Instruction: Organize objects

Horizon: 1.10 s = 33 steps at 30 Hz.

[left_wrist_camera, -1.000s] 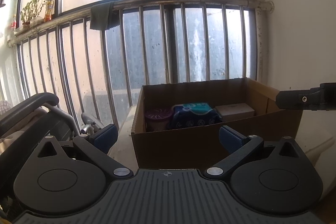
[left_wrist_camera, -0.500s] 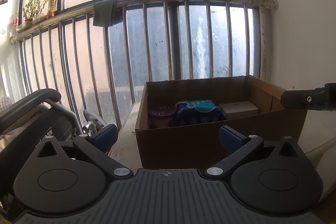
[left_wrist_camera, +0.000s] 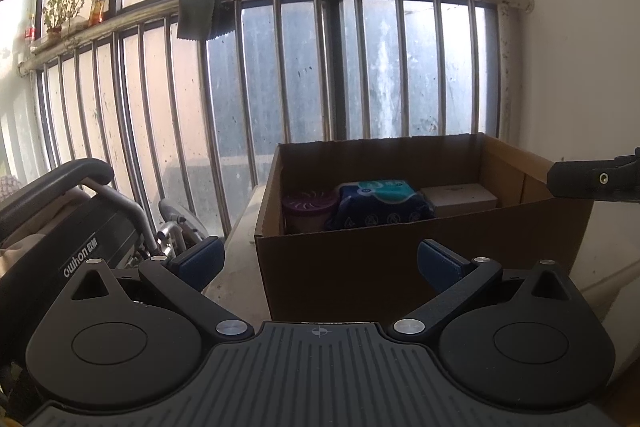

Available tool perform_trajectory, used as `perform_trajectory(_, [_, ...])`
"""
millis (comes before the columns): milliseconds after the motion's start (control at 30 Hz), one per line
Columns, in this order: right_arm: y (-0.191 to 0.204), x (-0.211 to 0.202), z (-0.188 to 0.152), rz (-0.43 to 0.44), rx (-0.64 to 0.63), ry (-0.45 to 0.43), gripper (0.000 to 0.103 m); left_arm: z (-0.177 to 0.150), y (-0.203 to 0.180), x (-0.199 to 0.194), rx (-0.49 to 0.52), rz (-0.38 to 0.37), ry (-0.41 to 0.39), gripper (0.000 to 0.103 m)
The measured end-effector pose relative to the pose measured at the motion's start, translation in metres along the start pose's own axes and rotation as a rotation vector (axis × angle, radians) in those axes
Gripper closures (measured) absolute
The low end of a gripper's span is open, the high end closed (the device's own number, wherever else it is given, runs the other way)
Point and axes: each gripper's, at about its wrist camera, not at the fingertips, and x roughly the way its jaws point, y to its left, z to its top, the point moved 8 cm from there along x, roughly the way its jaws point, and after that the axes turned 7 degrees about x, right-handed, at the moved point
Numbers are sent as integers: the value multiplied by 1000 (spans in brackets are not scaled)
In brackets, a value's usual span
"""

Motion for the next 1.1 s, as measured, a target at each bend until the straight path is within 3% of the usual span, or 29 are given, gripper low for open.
perform_trajectory(1100, [-3, 4, -2, -5, -1, 9, 15, -6, 1, 4, 5, 7, 24, 0])
